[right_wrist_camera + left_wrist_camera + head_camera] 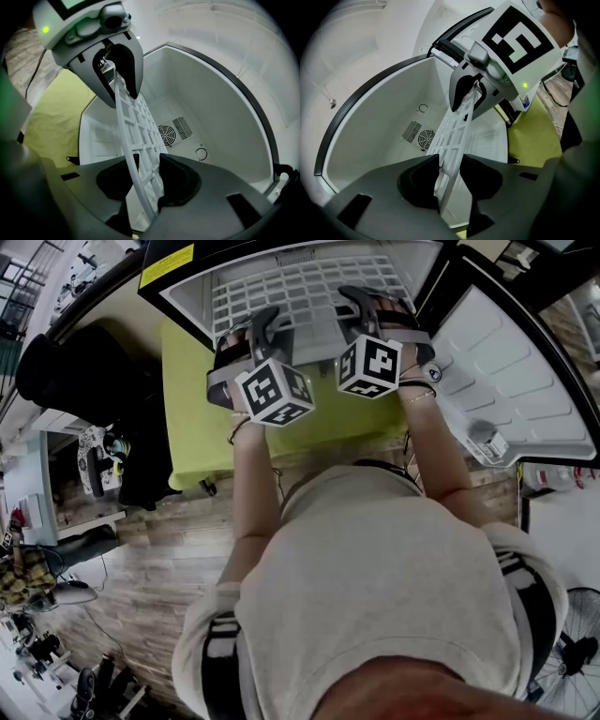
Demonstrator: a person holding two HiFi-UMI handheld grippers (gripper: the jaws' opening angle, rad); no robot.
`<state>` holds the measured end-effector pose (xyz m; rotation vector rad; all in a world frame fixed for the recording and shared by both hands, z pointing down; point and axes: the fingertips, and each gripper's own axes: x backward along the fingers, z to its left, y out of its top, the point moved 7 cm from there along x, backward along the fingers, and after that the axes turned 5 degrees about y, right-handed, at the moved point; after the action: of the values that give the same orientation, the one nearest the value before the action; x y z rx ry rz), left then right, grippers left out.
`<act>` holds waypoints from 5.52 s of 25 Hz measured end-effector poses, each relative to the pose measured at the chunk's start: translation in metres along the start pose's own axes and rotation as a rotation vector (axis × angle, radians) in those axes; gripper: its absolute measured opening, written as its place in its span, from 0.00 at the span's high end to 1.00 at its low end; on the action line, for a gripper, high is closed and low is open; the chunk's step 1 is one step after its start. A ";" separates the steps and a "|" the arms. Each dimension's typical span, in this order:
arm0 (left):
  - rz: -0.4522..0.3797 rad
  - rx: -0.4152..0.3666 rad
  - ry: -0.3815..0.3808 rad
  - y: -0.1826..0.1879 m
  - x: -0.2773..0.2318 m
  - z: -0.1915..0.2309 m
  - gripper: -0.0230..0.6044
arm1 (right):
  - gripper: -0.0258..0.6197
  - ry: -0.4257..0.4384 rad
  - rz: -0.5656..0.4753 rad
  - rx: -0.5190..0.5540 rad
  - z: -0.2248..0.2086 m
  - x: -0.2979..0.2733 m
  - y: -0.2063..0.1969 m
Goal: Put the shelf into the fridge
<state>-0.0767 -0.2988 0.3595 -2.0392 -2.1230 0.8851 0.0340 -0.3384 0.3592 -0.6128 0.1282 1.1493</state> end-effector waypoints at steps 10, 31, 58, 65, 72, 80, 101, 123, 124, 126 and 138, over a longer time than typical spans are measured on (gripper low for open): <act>0.042 0.032 0.018 -0.012 0.019 0.000 0.74 | 0.72 -0.039 -0.034 -0.034 0.008 0.025 0.004; 0.035 0.066 0.051 -0.016 0.039 0.000 0.88 | 0.84 -0.023 -0.047 -0.044 0.019 0.046 0.008; 0.073 0.097 0.079 -0.018 0.004 0.012 0.88 | 0.83 -0.034 -0.069 -0.115 0.003 0.011 0.003; 0.085 0.090 0.099 -0.019 -0.008 0.015 0.88 | 0.83 -0.033 -0.063 -0.116 -0.002 0.001 0.002; 0.084 0.095 0.112 -0.020 -0.016 0.018 0.88 | 0.83 -0.043 -0.062 -0.113 -0.006 -0.007 0.001; 0.100 0.097 0.116 -0.020 -0.023 0.021 0.87 | 0.83 -0.072 -0.061 -0.119 -0.008 -0.014 0.000; 0.114 0.110 0.098 -0.019 -0.028 0.025 0.87 | 0.82 -0.086 -0.047 -0.124 -0.011 -0.020 0.000; 0.051 0.235 0.088 -0.010 0.016 0.023 0.97 | 0.95 -0.125 -0.213 -0.370 -0.023 0.045 0.012; 0.041 0.255 0.091 -0.009 0.020 0.024 0.97 | 0.95 -0.122 -0.228 -0.392 -0.023 0.049 0.013; 0.016 0.290 0.104 -0.006 0.029 0.027 0.96 | 0.95 -0.115 -0.251 -0.423 -0.024 0.057 0.016; -0.151 0.616 0.030 0.005 0.078 0.036 0.95 | 0.95 -0.043 -0.394 -0.622 -0.021 0.094 0.030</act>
<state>-0.0973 -0.2394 0.3011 -1.5468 -1.6681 1.2703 0.0519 -0.2647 0.2922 -1.1053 -0.3884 0.8064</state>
